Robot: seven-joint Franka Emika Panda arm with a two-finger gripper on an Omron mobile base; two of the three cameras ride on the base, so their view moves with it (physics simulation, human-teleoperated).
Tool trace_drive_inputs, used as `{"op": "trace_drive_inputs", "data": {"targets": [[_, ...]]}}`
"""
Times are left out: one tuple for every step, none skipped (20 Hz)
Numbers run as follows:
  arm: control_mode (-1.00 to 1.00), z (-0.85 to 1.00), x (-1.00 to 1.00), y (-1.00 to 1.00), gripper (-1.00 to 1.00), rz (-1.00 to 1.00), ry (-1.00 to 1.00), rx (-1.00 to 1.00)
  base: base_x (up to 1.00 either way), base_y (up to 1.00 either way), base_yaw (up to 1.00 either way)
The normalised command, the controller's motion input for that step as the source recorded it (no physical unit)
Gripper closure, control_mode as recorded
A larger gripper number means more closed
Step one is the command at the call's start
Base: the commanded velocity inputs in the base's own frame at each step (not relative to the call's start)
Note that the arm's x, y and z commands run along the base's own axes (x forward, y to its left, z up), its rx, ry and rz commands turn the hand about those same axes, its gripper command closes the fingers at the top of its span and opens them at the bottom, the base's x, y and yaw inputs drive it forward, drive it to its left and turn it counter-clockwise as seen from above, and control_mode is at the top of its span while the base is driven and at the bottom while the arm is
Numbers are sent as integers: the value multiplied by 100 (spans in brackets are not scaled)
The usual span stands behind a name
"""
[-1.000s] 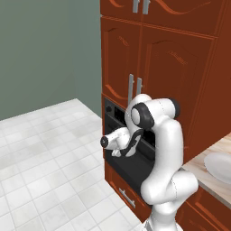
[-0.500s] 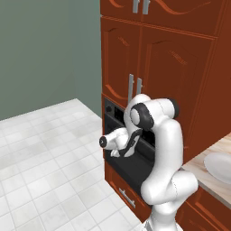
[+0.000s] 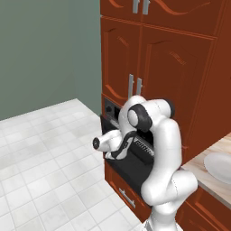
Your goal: Take the baked cake out of the oven and place it on the plate for cooling. Then close the oven door.
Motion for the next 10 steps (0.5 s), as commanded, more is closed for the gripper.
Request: {"op": "trace_drive_inputs", "data": {"targets": [[-100,-54,-19,45,100,-7,7,0,0,0,0],[-100,-54,-17,47,100,-6,8,0,0,0,0],[-100,-54,-16,47,100,-6,9,0,0,0,0],[-100,-54,-14,46,100,-6,11,0,0,0,0],[-100,-52,-10,46,100,-6,12,0,0,0,0],[-100,-50,-5,46,100,-5,12,0,0,0,0],[-100,-45,0,44,100,-5,12,0,0,0,0],[-100,-43,0,43,100,-5,14,1,0,0,0],[-100,-43,0,42,100,-5,15,1,0,0,0],[-100,-40,0,41,100,-3,13,1,0,0,0]]}}
